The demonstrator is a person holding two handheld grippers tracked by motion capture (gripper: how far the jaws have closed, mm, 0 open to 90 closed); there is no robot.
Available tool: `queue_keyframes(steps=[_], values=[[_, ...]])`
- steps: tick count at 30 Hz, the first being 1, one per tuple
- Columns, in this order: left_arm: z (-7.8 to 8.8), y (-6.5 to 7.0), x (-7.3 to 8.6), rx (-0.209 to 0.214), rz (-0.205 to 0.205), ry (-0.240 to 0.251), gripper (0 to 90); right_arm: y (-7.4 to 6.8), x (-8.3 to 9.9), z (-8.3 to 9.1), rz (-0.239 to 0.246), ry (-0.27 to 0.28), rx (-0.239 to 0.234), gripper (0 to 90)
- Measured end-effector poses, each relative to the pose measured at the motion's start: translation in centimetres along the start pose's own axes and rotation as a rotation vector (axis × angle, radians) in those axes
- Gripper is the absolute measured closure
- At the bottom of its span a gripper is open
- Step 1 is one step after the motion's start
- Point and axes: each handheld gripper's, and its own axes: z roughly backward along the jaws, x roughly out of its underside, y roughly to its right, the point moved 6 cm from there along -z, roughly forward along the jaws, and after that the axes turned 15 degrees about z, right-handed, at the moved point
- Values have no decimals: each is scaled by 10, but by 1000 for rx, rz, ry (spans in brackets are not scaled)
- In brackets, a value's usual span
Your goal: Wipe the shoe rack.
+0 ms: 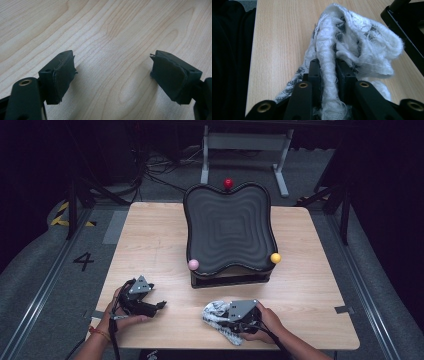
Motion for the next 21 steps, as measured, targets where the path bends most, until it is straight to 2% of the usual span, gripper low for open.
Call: queue_keyframes(steps=[2, 7, 21], values=[[0, 0, 0, 0, -1, 0, 191, 0, -1, 2, 14, -4, 5, 713], [0, 0, 0, 3, -3, -1, 198, 4, -3, 14, 11, 2, 31, 638], [1, 0, 0, 4, -3, -5, 198, 12, -4, 39, 10, -2, 99, 515]])
